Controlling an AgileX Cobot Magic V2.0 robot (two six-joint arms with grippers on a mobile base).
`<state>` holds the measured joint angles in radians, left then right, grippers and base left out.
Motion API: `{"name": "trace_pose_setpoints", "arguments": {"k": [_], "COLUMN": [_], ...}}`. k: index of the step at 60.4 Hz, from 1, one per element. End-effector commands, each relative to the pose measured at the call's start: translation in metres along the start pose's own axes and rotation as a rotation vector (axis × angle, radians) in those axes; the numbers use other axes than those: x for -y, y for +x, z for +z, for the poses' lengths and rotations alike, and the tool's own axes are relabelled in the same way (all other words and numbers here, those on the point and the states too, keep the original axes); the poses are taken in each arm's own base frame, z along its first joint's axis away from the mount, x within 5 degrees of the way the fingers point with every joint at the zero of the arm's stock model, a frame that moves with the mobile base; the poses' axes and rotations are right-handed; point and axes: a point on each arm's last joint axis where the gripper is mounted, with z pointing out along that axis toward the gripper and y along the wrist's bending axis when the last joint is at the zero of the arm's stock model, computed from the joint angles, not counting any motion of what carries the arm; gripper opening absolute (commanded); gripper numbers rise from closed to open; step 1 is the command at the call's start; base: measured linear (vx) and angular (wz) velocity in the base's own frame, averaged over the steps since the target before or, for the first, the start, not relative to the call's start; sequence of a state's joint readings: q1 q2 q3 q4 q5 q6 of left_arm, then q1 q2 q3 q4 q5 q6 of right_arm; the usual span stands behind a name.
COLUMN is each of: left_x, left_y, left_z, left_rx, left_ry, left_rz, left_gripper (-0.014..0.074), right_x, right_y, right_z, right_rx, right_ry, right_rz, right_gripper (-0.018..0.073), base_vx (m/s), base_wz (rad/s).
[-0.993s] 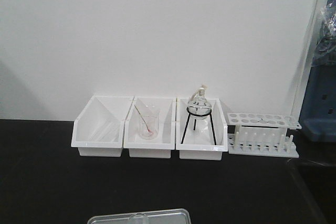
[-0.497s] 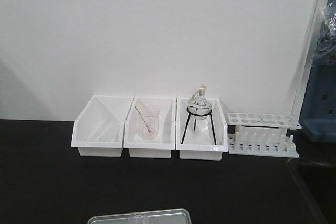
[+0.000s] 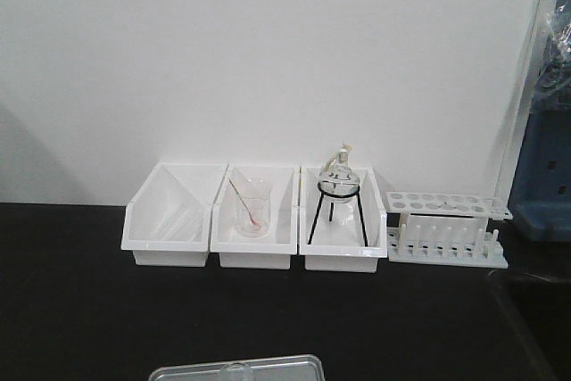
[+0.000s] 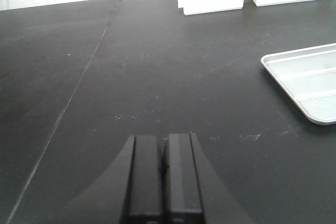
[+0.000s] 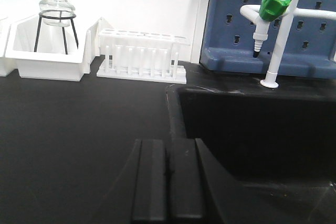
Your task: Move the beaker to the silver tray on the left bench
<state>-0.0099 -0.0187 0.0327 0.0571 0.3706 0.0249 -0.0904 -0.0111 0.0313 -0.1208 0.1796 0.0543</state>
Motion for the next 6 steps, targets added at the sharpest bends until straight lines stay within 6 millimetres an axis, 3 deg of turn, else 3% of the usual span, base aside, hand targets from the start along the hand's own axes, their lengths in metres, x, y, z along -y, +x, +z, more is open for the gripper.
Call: {"name": "trace_pose_setpoints", "arguments": {"k": [1,6], "left_x": [0.0007,0.0007], "left_y": [-0.0010,-0.0010], "left_z": [0.0016,0.0016], "left_rx": [0.064,0.064], "left_ry": [0.005,0.005], "left_rz": [-0.003,-0.003], "left_gripper": [0.0001,0.0001], "right_x": [-0.0004,-0.0004], "right_y": [-0.0065,-0.0065], "right_z": [-0.0007,-0.0007], "right_rx": [0.090,0.090], "right_ry": [-0.003,-0.003], "right_rz": [-0.004,-0.004], "right_gripper": [-0.0014,-0.0014], "base_vx": [0.00,0.00], "base_wz": [0.00,0.00]}}
